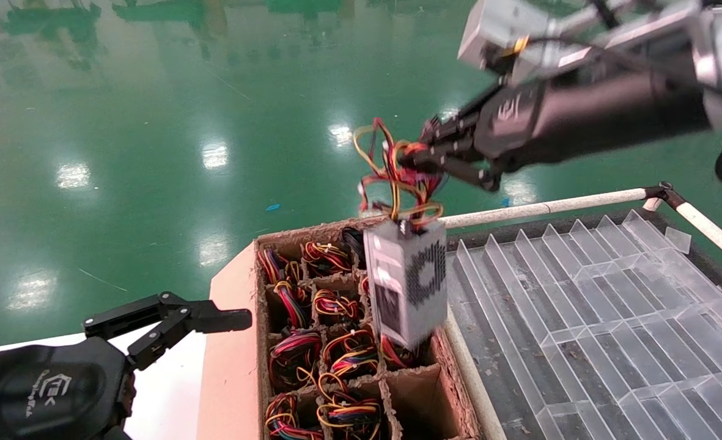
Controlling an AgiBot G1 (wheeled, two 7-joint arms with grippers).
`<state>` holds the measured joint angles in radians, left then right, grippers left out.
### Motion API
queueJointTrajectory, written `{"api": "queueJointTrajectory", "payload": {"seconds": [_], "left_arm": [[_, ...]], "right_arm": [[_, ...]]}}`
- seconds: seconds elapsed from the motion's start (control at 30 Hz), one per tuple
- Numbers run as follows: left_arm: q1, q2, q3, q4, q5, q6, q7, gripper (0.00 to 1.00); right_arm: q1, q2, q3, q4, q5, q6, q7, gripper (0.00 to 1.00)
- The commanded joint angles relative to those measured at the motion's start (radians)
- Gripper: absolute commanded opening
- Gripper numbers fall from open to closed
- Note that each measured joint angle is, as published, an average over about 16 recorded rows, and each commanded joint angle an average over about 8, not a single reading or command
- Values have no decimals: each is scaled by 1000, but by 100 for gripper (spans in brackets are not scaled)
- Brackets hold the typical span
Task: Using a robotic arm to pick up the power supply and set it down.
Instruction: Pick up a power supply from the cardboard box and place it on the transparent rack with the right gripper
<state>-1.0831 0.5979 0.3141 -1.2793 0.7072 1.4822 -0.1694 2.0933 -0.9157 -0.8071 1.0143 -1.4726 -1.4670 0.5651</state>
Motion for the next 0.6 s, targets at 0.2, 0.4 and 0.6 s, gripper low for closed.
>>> {"api": "queueJointTrajectory", "payload": {"seconds": [0.2, 0.4, 0.6], "left_arm": [[0, 0, 0, 0, 0, 0, 0, 100], [0, 0, 0, 0, 0, 0, 0, 100], [0, 0, 1, 0, 0, 0, 0, 100]], "right_arm": [[77, -42, 0, -199, -15, -24, -114, 0], [140, -96, -22, -388, -62, -28, -245, 0], [175, -160, -73, -547, -148, -9, -420, 0]]}}
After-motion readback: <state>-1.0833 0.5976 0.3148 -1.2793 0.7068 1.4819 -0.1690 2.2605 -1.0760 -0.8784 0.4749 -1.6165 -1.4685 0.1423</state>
